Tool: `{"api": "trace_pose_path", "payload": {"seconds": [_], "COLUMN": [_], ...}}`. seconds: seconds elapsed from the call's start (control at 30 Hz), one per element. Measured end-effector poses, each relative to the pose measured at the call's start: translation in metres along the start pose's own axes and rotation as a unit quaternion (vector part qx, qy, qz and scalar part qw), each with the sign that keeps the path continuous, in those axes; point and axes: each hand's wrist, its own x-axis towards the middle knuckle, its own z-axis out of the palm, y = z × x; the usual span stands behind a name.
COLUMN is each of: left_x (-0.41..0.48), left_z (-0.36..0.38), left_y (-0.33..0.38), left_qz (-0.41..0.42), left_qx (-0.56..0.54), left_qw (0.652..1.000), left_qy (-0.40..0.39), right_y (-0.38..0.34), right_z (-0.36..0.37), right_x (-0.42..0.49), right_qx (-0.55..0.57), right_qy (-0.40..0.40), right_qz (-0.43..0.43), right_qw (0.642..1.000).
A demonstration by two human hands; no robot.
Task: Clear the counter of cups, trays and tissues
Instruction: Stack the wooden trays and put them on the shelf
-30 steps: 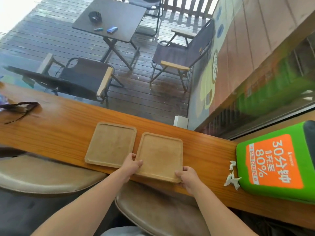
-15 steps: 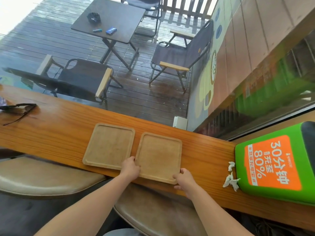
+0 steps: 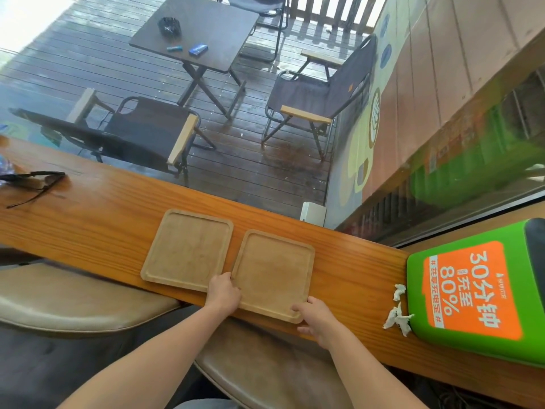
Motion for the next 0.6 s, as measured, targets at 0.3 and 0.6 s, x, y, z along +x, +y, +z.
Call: {"api": "trace_pose_path", "payload": {"seconds": [0.3, 0.6], "left_x": [0.005, 0.006], "left_z": [-0.009, -0.016], "left_y": [-0.004, -0.006], "left_qz": [-0.003, -0.002], "left_qx": [-0.007, -0.010], "left_qw": [1.000, 1.000], "left_qy": [0.009, -0.018], "right_y": [-0.005, -0.011], "right_z": [0.005, 0.009], "right_x": [-0.003, -0.006], "right_qx": [-0.001, 0.008], "right_qy": [0.002, 0.008], "right_qz": [0.012, 0.025], "right_qw": [1.000, 1.000]}}
